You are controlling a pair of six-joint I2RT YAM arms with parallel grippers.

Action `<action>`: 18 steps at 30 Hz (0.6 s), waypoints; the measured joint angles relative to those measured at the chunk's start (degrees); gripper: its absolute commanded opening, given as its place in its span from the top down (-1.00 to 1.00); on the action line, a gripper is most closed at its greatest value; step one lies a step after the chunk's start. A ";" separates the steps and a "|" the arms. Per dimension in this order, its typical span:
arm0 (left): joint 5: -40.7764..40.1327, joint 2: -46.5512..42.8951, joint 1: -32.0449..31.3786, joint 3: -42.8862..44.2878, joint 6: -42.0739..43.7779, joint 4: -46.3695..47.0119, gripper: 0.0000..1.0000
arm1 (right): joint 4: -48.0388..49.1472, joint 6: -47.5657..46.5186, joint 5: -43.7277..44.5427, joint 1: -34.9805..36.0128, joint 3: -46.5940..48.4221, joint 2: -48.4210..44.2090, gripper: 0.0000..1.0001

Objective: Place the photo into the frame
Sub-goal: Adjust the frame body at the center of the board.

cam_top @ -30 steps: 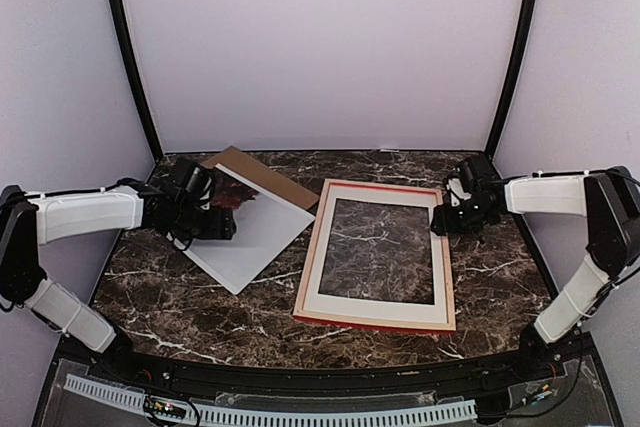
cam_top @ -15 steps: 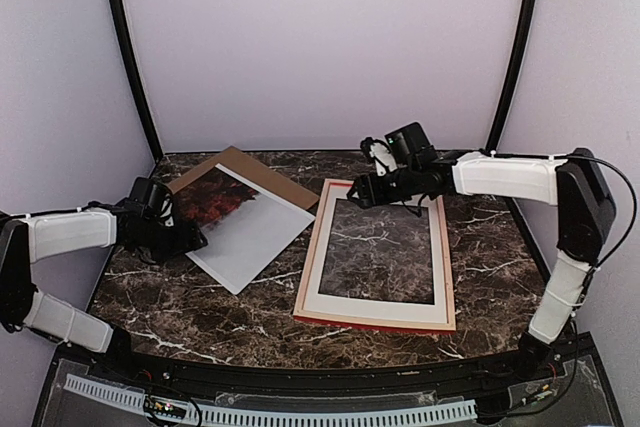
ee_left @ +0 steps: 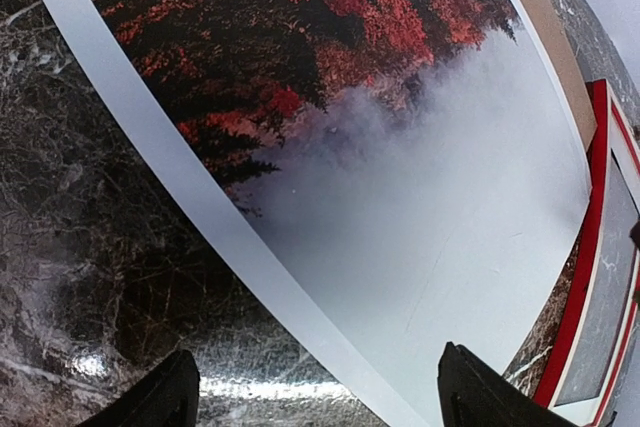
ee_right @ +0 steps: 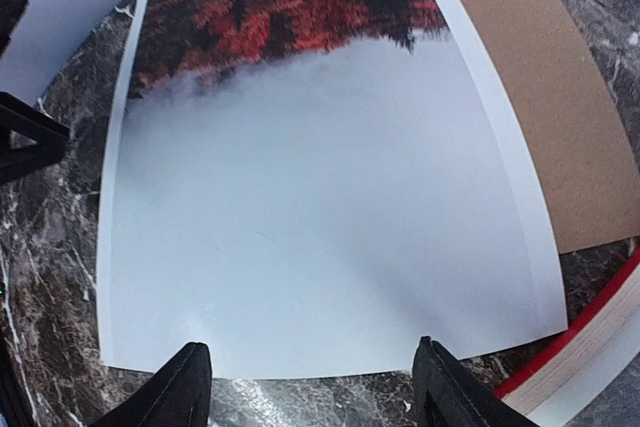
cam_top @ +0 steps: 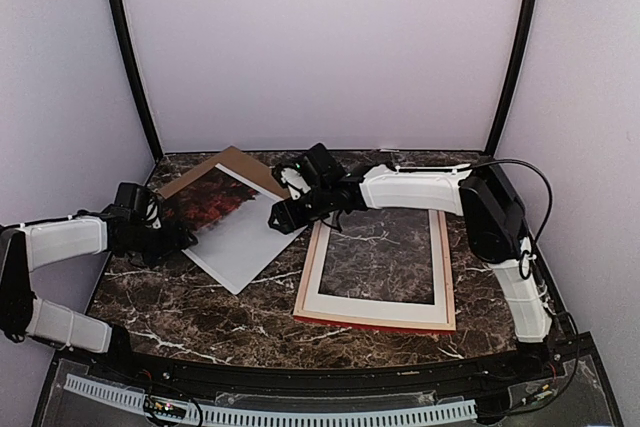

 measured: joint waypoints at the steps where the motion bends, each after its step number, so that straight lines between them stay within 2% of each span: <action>1: 0.13 -0.39 0.17 -0.13 0.00 0.04 -0.71 | -0.59 0.11 -0.02 0.07 0.42 1.09 -0.40; 18: 0.68 -1.29 0.17 -2.47 0.00 2.51 -0.68 | -4.33 1.46 3.17 0.07 -5.81 1.99 -0.39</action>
